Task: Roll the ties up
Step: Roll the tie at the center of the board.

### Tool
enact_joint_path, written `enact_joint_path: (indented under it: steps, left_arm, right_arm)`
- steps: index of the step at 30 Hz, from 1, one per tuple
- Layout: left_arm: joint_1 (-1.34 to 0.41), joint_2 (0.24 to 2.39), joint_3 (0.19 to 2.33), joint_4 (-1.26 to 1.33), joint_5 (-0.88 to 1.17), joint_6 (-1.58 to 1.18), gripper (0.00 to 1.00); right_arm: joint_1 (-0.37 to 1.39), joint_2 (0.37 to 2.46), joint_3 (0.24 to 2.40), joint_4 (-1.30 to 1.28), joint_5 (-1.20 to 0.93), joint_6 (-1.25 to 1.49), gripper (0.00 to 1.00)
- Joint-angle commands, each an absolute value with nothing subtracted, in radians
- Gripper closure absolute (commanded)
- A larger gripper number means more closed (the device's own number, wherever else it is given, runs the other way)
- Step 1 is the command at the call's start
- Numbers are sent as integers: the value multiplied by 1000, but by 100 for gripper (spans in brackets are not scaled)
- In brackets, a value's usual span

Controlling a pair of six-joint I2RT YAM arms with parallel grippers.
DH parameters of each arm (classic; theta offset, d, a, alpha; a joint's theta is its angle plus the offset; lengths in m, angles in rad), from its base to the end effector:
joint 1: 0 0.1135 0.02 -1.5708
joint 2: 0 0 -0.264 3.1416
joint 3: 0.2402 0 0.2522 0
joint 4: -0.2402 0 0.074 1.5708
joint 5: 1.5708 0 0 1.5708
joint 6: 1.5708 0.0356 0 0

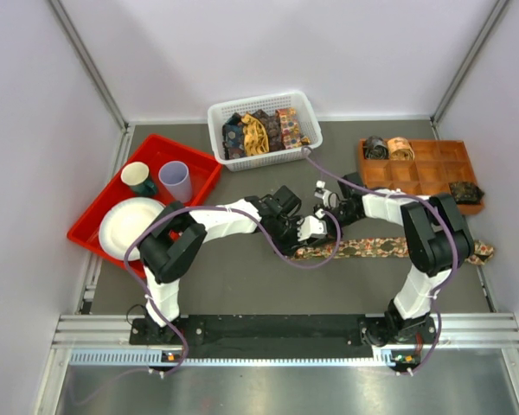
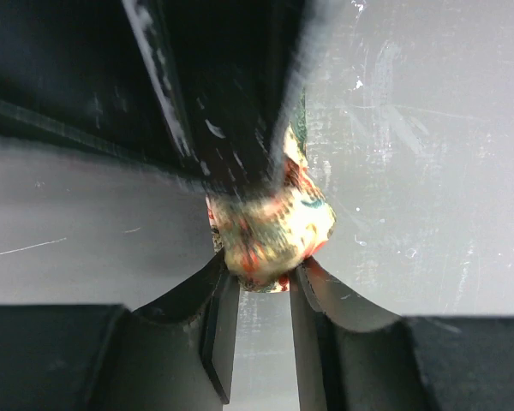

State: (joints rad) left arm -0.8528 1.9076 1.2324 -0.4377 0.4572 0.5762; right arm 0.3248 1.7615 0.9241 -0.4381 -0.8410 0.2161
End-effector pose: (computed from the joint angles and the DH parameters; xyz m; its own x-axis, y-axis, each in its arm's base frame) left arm 0.2400 -0.2986 0.1614 -0.0567 0.8080 -0.5864 0.9958 0.0037 -0.0912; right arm 0.2825 0.1231 0.1374 -0.9753 -0.1775 -0.1314 -0.2142 0.6150 0.7589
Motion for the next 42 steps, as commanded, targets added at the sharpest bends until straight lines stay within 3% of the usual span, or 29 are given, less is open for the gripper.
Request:
enact_joint_path:
  steps: [1, 4, 8, 9, 11, 13, 19, 25, 30, 36, 42]
  left_arm:
    - [-857, 1956, 1226, -491, 431, 600, 67]
    - [-857, 1951, 1220, -489, 436, 600, 67]
    - [-856, 1944, 1213, -488, 436, 594, 66]
    - [-856, 1936, 1213, -486, 434, 592, 61]
    - [-853, 1922, 1201, -480, 434, 589, 54]
    - [-850, 1888, 1177, -460, 440, 586, 44]
    - [-845, 1841, 1140, -430, 422, 606, 29]
    - [-845, 1875, 1154, -416, 411, 614, 30]
    - [-845, 1882, 1160, -422, 413, 629, 39]
    - [-847, 1882, 1161, -397, 413, 601, 33]
    - [-845, 1881, 1160, -414, 410, 606, 42]
  right_arm:
    - [327, 1701, 919, -446, -917, 190, 59]
    - [325, 1698, 913, -454, -891, 175, 61]
    - [327, 1718, 914, -472, -812, 138, 83]
    - [322, 1721, 913, -471, -807, 135, 94]
    - [321, 1730, 904, -459, -776, 135, 100]
    - [322, 1744, 890, -437, -755, 133, 100]
    - [322, 1781, 879, -396, -706, 135, 100]
    - [322, 1804, 887, -362, -698, 163, 100]
    - [322, 1755, 900, -370, -722, 163, 100]
    - [322, 1743, 914, -385, -732, 146, 100]
    - [322, 1810, 910, -387, -712, 135, 100]
